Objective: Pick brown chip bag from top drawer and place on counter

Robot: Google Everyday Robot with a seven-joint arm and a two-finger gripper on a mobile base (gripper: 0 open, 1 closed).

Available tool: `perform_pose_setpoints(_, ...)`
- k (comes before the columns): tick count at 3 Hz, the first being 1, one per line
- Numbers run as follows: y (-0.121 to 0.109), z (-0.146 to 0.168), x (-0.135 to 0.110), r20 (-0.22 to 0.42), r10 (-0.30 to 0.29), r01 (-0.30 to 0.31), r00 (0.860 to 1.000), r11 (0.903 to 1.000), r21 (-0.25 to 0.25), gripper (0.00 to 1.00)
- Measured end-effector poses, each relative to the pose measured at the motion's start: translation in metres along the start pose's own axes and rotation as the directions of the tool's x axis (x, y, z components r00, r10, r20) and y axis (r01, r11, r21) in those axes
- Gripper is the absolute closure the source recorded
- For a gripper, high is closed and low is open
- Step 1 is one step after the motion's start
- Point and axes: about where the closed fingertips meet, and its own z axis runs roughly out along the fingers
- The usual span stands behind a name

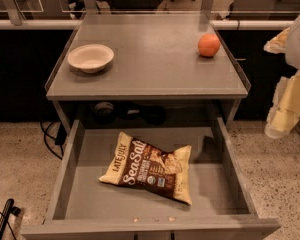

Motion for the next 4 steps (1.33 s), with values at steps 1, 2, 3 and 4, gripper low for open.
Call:
perform_pose_setpoints(1, 0.000, 0.000, 0.000, 0.000, 0.000, 0.000, 1.000, 1.0000, 0.000, 0.00)
perform_pose_setpoints(2, 0.004, 0.005, -0.003, 0.049, -0.010, 0.011, 0.999, 0.9998, -0.017, 0.00)
perform_pose_setpoints(3, 0.013, 0.011, -0.010, 0.127, -0.018, 0.022, 0.992, 0.9992, -0.034, 0.00)
perform_pose_setpoints(4, 0.031, 0.031, -0.026, 0.220, 0.019, -0.005, 0.975, 0.9981, -0.062, 0.00)
